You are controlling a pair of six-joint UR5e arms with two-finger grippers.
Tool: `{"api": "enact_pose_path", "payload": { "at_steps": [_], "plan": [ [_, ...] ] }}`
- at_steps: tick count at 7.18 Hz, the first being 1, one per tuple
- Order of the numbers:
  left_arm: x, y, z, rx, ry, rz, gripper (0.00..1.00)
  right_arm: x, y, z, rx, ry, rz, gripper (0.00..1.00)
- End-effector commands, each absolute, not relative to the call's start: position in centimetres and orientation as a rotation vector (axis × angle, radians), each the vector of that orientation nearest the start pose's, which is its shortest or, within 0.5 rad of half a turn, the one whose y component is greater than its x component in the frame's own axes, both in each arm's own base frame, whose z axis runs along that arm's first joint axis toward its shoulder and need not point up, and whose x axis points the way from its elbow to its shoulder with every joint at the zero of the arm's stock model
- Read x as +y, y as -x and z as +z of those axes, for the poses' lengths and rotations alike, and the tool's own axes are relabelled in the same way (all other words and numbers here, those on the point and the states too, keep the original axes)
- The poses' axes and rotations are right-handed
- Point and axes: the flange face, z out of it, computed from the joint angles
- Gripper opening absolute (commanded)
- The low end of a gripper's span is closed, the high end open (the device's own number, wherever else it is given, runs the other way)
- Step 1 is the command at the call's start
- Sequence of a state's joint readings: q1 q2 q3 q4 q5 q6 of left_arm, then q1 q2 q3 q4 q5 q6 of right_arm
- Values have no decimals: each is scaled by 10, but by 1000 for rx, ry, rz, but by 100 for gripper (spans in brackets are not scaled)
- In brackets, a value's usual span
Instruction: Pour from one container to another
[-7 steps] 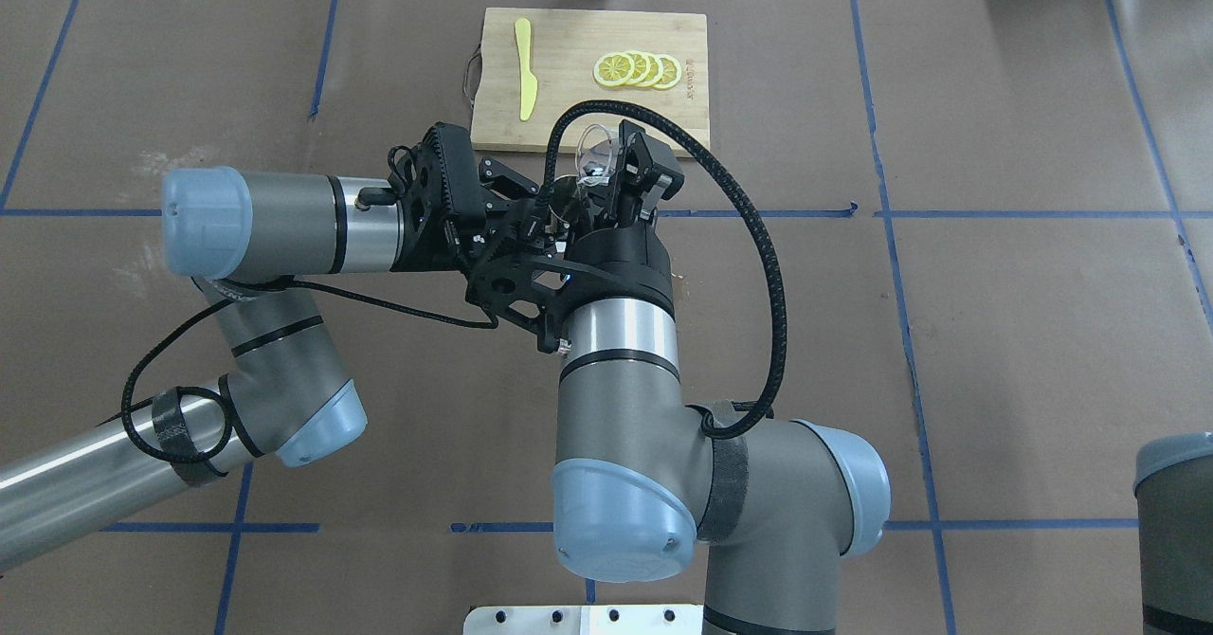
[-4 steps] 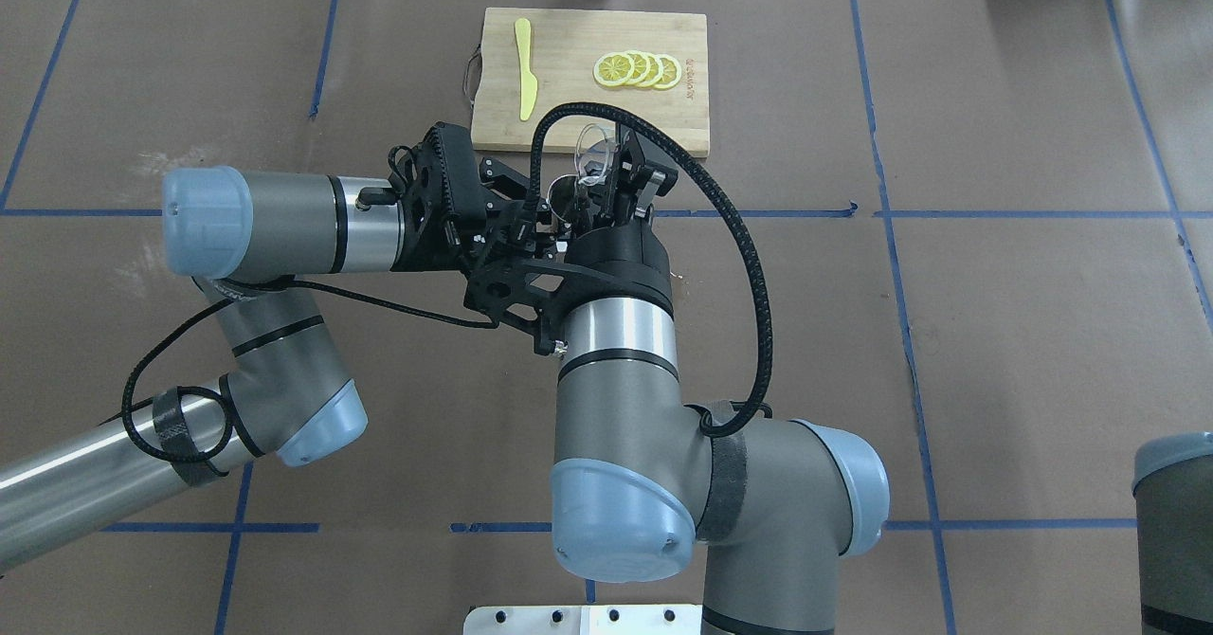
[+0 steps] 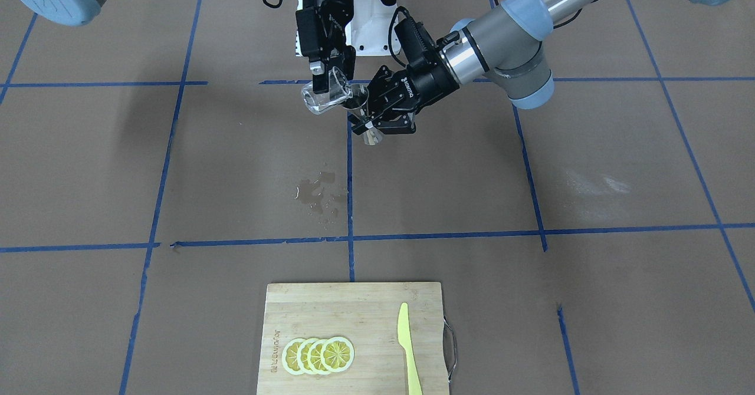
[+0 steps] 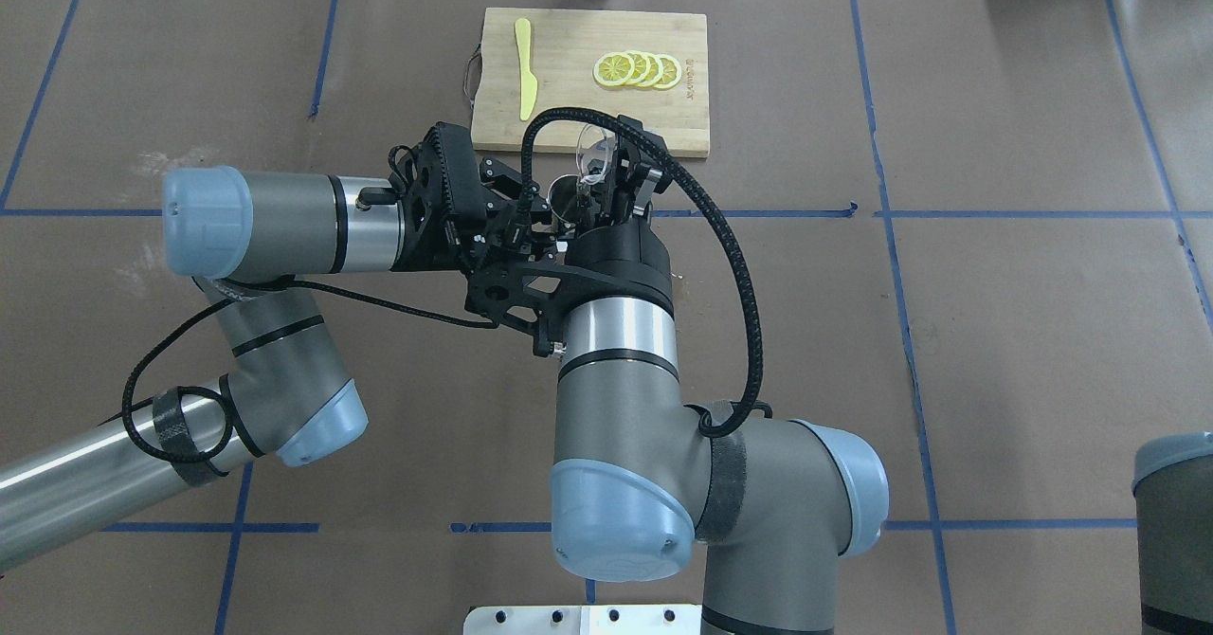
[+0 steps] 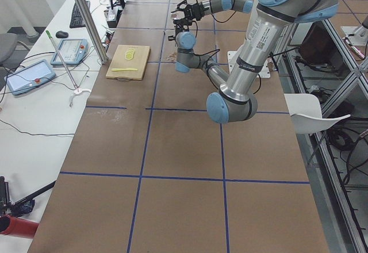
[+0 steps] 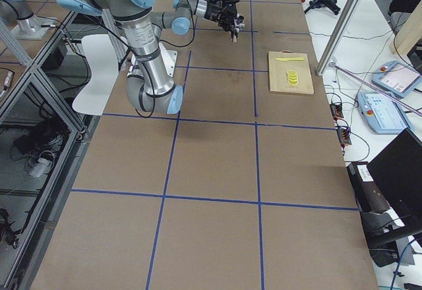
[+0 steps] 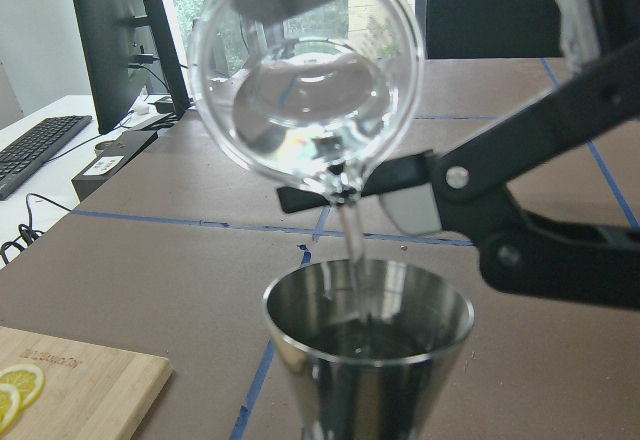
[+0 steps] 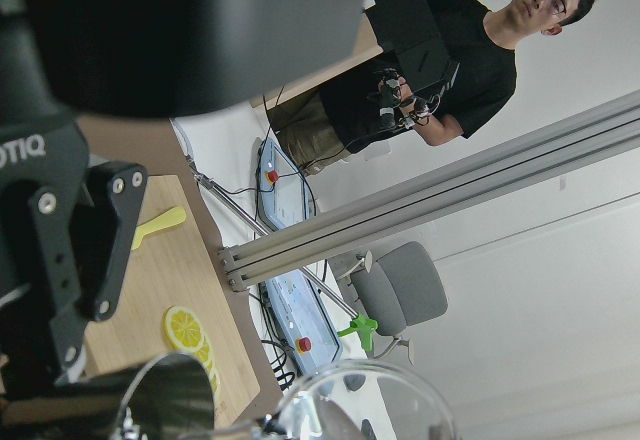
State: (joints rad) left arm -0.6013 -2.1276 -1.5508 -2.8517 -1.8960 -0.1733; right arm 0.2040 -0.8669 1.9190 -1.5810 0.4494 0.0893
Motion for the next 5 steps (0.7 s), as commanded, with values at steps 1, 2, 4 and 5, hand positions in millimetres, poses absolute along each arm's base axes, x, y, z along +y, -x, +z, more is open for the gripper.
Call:
{"api": "enact_pose_path", "payload": {
  "at_steps": [1,2,4,5],
  "plan": [
    [-439,-461,203,1215,-1447,850,0,-331,500,81,152,-1360,-505,0],
    [-439,-461,203,1215,-1447,850,0,-331,499,78,139,-1364,-496,0],
    [-439,-461,203,1215,-1447,850,0,-330,494,74,93,-1372,-457,0],
    [-439,-461,203,1215,-1447,850,0,-329,492,72,7,-1382,-367,0]
  ]
}}
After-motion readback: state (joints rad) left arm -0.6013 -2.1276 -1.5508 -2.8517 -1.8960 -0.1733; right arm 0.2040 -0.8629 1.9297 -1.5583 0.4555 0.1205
